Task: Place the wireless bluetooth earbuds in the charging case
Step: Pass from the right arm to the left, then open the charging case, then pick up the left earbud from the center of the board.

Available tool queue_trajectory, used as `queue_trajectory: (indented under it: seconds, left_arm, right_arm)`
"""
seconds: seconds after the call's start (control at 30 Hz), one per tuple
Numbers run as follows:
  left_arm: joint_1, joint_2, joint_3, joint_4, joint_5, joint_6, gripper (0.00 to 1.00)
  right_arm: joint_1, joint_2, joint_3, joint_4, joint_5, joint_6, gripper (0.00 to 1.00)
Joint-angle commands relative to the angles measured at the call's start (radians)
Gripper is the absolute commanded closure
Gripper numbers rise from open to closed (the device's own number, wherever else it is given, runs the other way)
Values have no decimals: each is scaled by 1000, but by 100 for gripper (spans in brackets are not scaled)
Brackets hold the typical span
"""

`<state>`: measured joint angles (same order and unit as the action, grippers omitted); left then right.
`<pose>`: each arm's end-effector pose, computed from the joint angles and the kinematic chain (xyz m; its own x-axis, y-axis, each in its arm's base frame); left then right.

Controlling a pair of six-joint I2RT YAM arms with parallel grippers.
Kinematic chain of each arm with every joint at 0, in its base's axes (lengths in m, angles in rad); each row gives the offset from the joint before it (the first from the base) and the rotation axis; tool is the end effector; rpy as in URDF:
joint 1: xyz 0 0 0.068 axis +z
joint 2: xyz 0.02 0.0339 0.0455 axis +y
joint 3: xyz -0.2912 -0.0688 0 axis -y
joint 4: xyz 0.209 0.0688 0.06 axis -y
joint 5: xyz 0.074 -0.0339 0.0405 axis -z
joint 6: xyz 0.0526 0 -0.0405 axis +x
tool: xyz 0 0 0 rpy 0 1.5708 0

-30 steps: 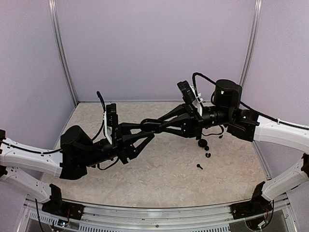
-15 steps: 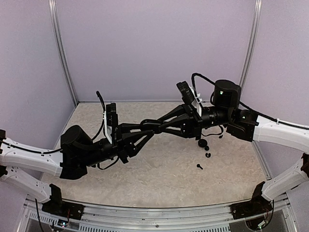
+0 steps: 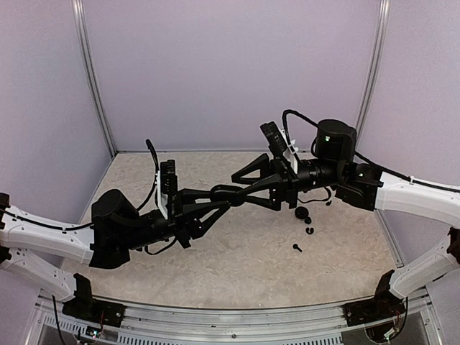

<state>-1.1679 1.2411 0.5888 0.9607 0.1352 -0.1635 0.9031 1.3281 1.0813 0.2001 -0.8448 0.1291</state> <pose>0.0909 -0.2313 0.3481 -0.0391 -0.3195 -0.9468 0.9684 0.2213 -0.1147 0.1401 0.2412 0.3982 -0.1553 -0.0590 -0.9861 -0.9719 -0.1694 0.1632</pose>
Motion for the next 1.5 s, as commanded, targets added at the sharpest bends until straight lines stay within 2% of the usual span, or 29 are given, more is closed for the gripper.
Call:
queue_trajectory:
  seconds: [0.0,0.43,1.03,1.33,1.47]
  left_arm:
    - [2,-8,-10,22,18,24,87]
    - [-3,-3,-20,6,33,73,89]
    - [4,-14,-46,20,34,63,90]
    - [30,-39,-92,31,2,34,90]
    - [45,-48,-119,44,-7,21,91]
  right_arm:
    - [7,20,21,-16,38,2,47]
    - [1,-6,52,-49,109,-19,46]
    - [-30,-42,80,-101,142,-55,45]
    - [-87,-107,9,-174,213,-49,43]
    - [-129,-122,-30,-286,284,-52,42]
